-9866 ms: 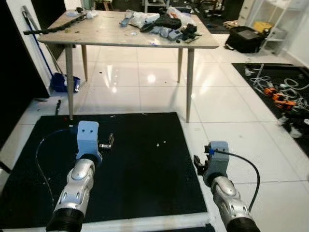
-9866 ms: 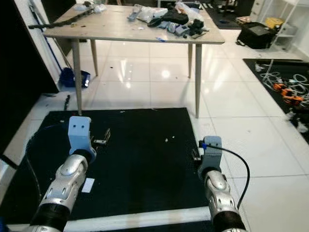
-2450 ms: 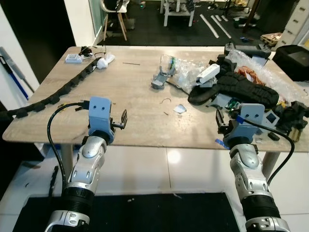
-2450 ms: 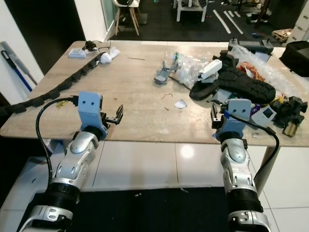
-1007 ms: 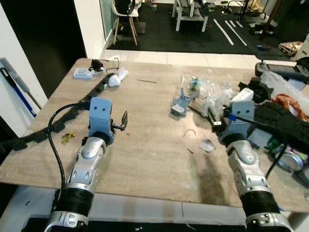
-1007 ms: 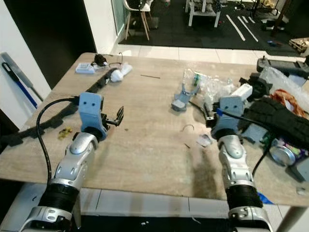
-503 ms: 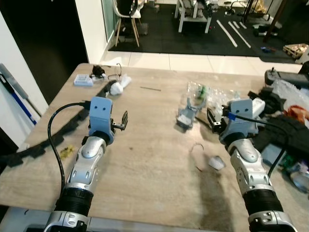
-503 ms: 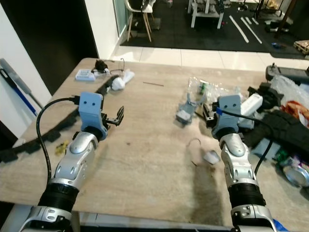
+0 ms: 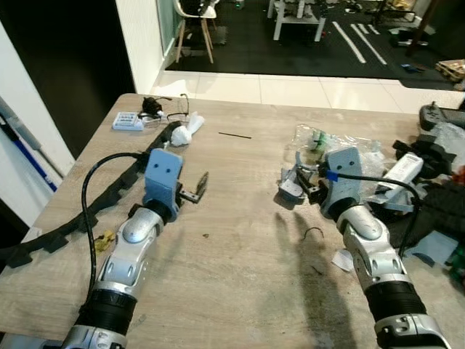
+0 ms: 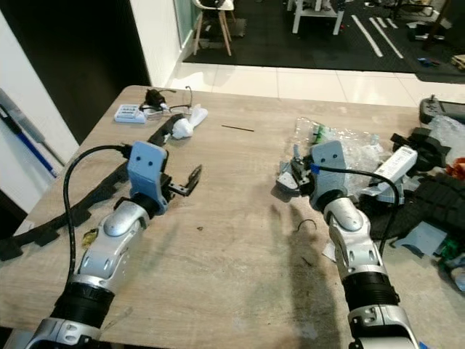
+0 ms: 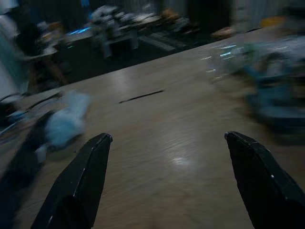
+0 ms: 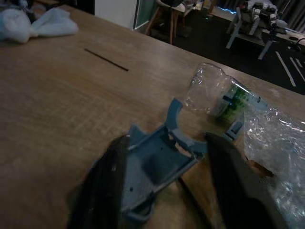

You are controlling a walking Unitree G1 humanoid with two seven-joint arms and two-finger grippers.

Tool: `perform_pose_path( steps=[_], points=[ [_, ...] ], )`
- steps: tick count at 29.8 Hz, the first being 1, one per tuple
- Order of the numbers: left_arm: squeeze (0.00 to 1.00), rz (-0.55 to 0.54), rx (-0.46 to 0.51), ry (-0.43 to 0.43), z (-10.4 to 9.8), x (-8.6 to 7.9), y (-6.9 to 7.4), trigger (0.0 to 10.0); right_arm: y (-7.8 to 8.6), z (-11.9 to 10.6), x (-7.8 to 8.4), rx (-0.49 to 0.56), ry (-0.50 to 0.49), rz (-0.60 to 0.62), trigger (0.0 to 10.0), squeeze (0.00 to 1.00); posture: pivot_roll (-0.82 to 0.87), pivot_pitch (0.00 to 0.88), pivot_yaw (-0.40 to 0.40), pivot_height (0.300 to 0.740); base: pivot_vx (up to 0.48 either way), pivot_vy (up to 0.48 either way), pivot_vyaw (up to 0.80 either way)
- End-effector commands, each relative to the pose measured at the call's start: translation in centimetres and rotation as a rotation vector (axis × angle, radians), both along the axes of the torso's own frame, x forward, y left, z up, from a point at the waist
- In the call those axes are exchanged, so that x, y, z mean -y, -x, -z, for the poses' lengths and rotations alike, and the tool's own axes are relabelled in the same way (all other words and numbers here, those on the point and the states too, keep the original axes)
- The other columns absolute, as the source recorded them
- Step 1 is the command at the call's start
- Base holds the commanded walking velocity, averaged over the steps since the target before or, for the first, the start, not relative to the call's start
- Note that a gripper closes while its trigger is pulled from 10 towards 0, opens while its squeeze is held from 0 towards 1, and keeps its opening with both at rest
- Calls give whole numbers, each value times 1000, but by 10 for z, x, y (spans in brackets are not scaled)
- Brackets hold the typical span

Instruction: Picking trash to rubbish bin

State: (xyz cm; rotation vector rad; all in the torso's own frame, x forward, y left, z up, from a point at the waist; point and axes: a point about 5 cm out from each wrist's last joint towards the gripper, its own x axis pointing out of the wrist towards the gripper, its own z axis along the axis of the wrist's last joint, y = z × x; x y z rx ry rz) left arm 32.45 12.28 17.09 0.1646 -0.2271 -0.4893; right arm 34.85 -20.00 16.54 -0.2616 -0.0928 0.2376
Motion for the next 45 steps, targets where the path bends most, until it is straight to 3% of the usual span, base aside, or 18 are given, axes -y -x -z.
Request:
perform_pose_path(
  steps=[1, 15, 16, 18, 19, 27, 45],
  points=[
    [0, 60, 5, -21, 2, 3, 6, 10000, 2, 5, -2, -31, 33, -18, 10000, 1000, 17, 96, 7, 740, 0, 0, 0],
    [0, 223, -5, -97, 4, 15, 17, 10000, 3, 16, -1, -201, 147, -76, 10000, 1000, 15, 105, 12, 740, 0, 0, 0],
    [0, 226, -5, -100, 4, 14, 17, 10000, 2, 17, 0, -210, 156, -70, 10000, 918, 11, 115, 13, 740, 0, 0, 0],
    [0, 228, -5, -103, 3, 15, 17, 10000, 1, 18, 2, -217, 162, -62, 10000, 918, 11, 115, 13, 740, 0, 0, 0],
    [0, 231, -6, -105, 3, 15, 17, 10000, 1, 19, 3, -227, 162, -56, 10000, 0, 11, 115, 13, 740, 0, 0, 0],
    [0, 273, -1, -146, 2, 17, 20, 10000, 1, 28, 4, -327, 100, -54, 10000, 0, 15, 126, 14, 740, 0, 0, 0],
    [0, 441, -35, -117, 1, 29, 34, 10000, 3, 31, -2, -343, 51, -100, 10000, 0, 18, 129, 19, 740, 0, 0, 0]
  ],
)
